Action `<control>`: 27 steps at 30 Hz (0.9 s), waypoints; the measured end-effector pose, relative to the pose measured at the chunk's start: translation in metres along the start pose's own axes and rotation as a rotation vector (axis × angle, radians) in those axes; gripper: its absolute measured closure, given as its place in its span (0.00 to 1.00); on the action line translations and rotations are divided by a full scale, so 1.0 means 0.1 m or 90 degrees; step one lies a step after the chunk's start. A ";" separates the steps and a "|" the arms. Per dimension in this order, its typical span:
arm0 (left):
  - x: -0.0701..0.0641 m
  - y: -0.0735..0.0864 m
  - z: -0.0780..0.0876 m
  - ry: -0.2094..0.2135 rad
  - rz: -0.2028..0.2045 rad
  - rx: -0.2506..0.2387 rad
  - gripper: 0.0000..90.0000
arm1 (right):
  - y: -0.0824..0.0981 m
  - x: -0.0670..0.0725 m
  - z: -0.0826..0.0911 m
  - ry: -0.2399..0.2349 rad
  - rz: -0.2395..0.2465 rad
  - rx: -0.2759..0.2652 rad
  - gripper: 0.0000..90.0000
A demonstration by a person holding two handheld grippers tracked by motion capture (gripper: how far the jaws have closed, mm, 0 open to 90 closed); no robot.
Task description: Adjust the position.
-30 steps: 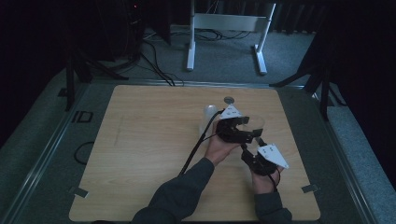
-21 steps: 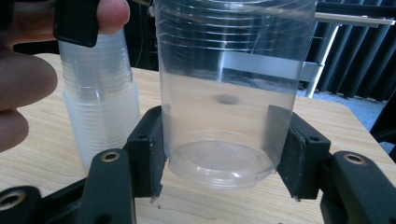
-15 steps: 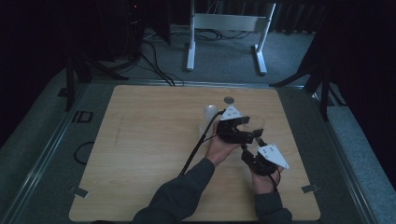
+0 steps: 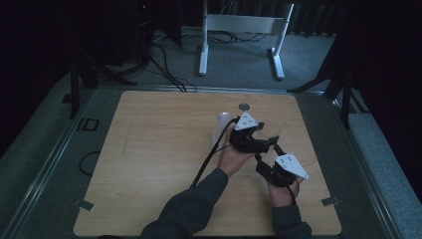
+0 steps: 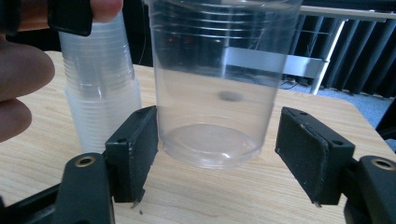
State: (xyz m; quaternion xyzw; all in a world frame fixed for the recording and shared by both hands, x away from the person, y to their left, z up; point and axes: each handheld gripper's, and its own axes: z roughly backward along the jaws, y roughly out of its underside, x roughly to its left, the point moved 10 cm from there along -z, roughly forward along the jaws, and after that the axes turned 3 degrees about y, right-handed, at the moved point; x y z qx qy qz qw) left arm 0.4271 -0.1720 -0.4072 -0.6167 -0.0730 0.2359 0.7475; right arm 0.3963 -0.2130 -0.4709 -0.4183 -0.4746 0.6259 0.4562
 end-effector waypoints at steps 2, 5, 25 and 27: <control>0.01 0.00 0.00 -0.003 -0.001 -0.001 0.31 | 0.00 0.00 0.00 -0.001 -0.001 -0.001 0.32; 0.03 0.00 0.00 -0.015 -0.007 -0.001 0.31 | -0.02 0.00 0.02 -0.002 0.000 -0.005 0.31; 0.13 0.00 0.07 -0.057 -0.024 -0.011 0.31 | -0.01 -0.06 0.09 0.011 0.002 -0.013 0.31; 0.12 0.01 0.07 -0.059 -0.030 -0.009 0.31 | -0.01 -0.07 0.09 0.014 0.002 -0.014 0.31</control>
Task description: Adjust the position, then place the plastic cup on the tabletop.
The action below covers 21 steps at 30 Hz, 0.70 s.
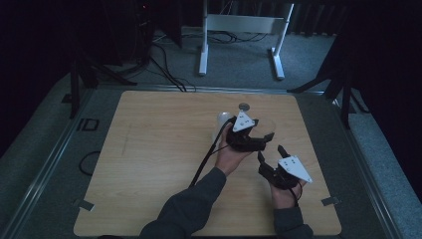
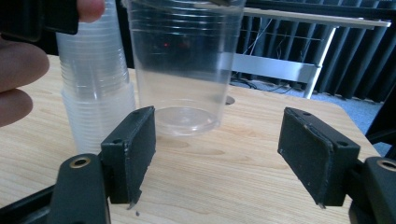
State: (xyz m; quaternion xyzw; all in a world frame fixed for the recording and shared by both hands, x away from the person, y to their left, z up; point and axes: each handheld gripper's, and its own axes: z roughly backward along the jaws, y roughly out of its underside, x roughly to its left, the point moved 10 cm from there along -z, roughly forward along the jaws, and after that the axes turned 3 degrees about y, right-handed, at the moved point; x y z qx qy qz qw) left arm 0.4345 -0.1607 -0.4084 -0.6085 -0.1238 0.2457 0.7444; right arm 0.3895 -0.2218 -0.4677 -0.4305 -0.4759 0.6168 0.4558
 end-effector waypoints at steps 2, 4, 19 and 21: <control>0.00 0.00 0.01 -0.002 -0.004 0.000 0.31 | 0.00 -0.02 0.01 0.005 -0.004 0.000 0.31; 0.00 -0.01 0.01 -0.003 -0.005 -0.003 0.31 | -0.01 -0.03 0.01 0.006 -0.003 -0.002 0.31; -0.01 0.02 0.03 -0.011 -0.015 -0.007 0.31 | -0.01 -0.06 0.01 0.008 -0.009 -0.007 0.31; -0.01 0.03 0.03 -0.013 -0.017 -0.008 0.31 | -0.01 -0.07 0.02 0.009 -0.009 -0.006 0.31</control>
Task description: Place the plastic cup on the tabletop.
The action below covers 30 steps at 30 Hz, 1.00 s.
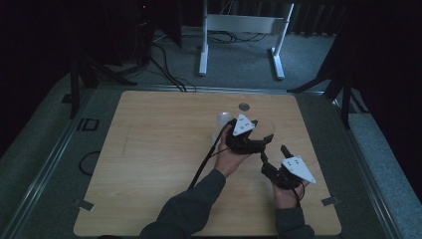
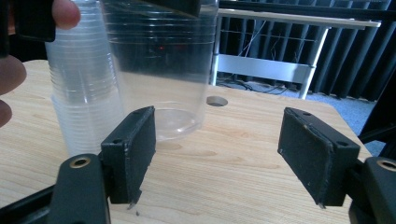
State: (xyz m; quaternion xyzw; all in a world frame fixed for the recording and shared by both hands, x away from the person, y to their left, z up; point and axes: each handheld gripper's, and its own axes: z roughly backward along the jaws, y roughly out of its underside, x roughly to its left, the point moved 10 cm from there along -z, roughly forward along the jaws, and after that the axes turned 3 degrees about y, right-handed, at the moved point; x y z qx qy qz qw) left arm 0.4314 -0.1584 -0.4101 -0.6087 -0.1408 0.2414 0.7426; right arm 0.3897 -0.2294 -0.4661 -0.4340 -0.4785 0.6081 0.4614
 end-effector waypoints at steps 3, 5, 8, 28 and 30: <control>0.00 0.00 0.00 -0.001 -0.001 -0.001 0.31 | 0.00 -0.01 0.00 0.002 0.000 -0.001 0.31; -0.01 0.01 0.00 -0.001 -0.002 -0.001 0.31 | 0.00 -0.03 0.01 0.004 -0.001 -0.003 0.31; 0.00 0.01 0.00 -0.003 -0.002 -0.002 0.31 | 0.00 -0.04 0.02 0.007 -0.004 -0.002 0.31; 0.01 0.07 0.03 -0.005 -0.002 -0.002 0.31 | -0.01 -0.17 0.03 0.031 -0.007 -0.005 0.31; 0.01 0.08 0.03 -0.006 0.001 -0.003 0.31 | -0.01 -0.17 0.04 0.032 -0.007 -0.005 0.31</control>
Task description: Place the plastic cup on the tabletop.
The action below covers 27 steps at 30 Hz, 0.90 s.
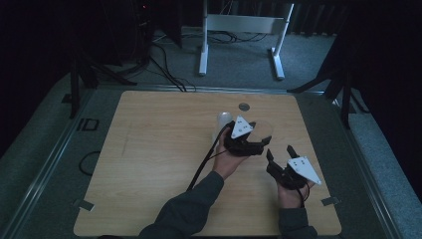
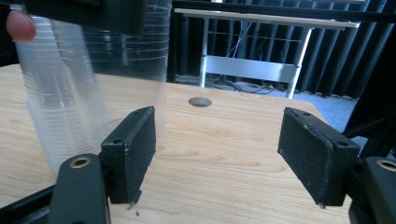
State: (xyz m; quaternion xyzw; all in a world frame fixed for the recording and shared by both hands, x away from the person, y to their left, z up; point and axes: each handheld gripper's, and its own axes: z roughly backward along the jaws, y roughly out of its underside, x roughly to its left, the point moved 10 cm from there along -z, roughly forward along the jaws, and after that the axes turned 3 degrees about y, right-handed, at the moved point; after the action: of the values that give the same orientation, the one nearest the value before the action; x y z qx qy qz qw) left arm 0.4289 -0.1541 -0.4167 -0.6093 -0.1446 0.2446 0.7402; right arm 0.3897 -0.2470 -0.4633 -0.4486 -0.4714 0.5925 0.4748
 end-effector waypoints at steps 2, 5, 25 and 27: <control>0.00 0.01 0.00 0.001 -0.002 0.002 0.31 | 0.00 -0.01 0.01 0.002 -0.003 0.000 0.31; 0.00 0.03 0.00 0.000 -0.001 0.003 0.31 | -0.01 -0.02 0.01 0.003 -0.004 -0.001 0.31; 0.06 0.16 0.01 -0.013 -0.003 0.010 0.31 | -0.01 -0.03 0.01 0.003 -0.006 0.000 0.31; 0.06 0.17 0.01 -0.013 -0.001 0.012 0.31 | 0.00 -0.03 0.01 0.002 -0.007 0.000 0.31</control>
State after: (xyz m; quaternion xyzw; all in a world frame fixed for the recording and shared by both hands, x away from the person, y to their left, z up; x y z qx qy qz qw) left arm 0.4304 -0.1474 -0.4339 -0.5999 -0.1505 0.2513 0.7445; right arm 0.3897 -0.2500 -0.4625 -0.4470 -0.4730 0.5891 0.4790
